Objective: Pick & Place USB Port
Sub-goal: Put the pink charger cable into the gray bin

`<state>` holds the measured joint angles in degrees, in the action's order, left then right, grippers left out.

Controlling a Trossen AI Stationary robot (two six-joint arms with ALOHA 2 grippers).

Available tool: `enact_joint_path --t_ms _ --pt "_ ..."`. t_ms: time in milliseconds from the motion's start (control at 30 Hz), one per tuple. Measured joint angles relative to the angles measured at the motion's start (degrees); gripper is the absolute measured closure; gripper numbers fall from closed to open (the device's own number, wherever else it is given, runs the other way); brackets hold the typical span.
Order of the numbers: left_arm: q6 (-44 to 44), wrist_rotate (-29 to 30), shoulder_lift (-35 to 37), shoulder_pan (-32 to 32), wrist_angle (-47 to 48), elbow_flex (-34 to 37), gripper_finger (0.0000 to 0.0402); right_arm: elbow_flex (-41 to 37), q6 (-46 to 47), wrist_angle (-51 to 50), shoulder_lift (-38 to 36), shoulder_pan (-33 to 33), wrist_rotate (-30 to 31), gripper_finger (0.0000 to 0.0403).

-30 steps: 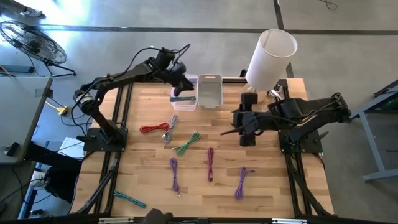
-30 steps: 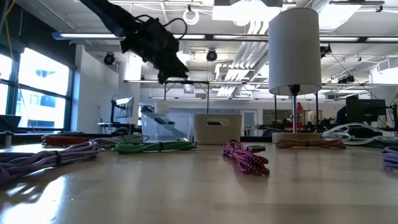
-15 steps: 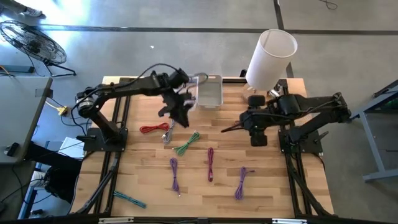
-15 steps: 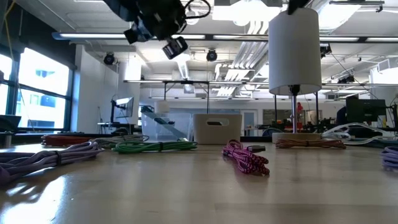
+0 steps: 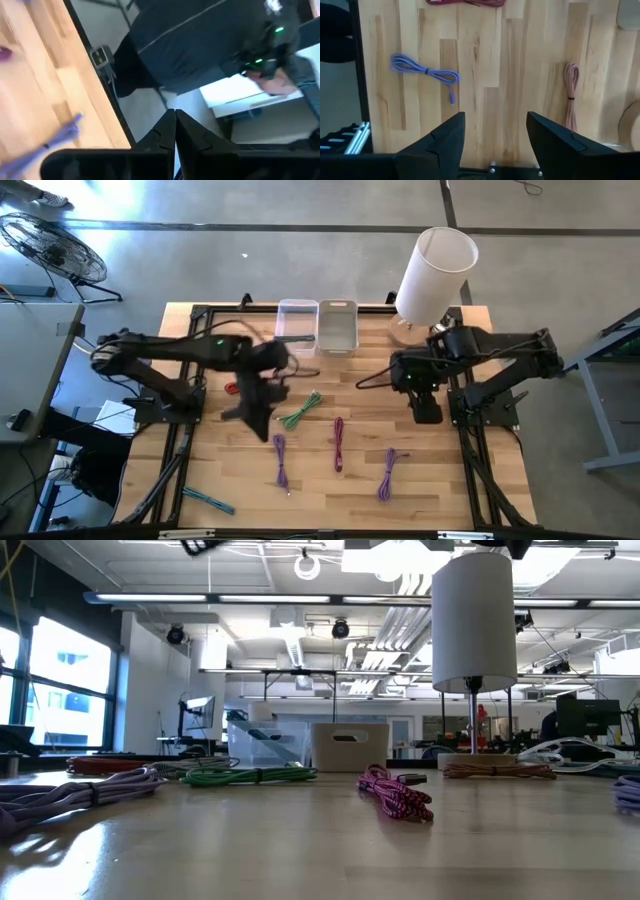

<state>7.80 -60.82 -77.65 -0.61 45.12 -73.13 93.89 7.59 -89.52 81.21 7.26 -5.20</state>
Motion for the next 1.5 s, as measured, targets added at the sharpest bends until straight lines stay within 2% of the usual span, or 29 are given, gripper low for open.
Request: enact_joint_path --t_ms 200,300,433,567,667,800,1033,1167,1367,1500 --pt "12.4 16.7 7.3 -10.6 1.1 0.0 0.0400 0.0 -4.3 2.6 0.3 -2.0 0.0 0.0198" --pt "16.2 26.2 10.2 -15.8 2.7 0.0 0.0400 0.0 -5.9 2.6 1.2 -2.8 3.8 0.0198" --pt "15.9 41.5 12.8 -21.8 5.5 0.0 0.0401 0.0 -8.2 1.7 3.7 -3.5 10.1 0.0198" --pt "11.6 56.7 13.3 -26.6 9.1 0.0 0.0401 0.0 -9.6 1.5 6.9 -4.1 17.2 0.0198" --pt "7.3 66.1 13.2 -29.6 9.0 0.0 0.0401 0.0 -10.2 1.4 9.0 -4.8 18.5 0.0198" --pt "4.0 70.8 13.2 -30.2 8.7 0.0 0.0401 0.0 -8.0 1.2 11.0 -6.3 18.3 0.0198" --pt "2.9 83.0 13.2 -30.2 10.7 0.0 0.0401 -1.9 -3.1 4.8 12.1 -8.5 15.6 0.0198" --pt "2.9 86.9 13.2 -30.2 11.2 0.0 0.0401 -12.0 -2.3 11.2 11.1 -9.0 13.6 0.0199" --pt "2.5 87.2 13.2 -30.2 12.9 0.0 0.0402 -27.9 -4.0 19.0 10.2 -9.6 17.3 0.0199" --pt "1.1 90.1 13.2 -30.1 13.9 0.0 0.0401 -35.1 -6.3 26.9 10.2 -11.3 19.2 0.0198"
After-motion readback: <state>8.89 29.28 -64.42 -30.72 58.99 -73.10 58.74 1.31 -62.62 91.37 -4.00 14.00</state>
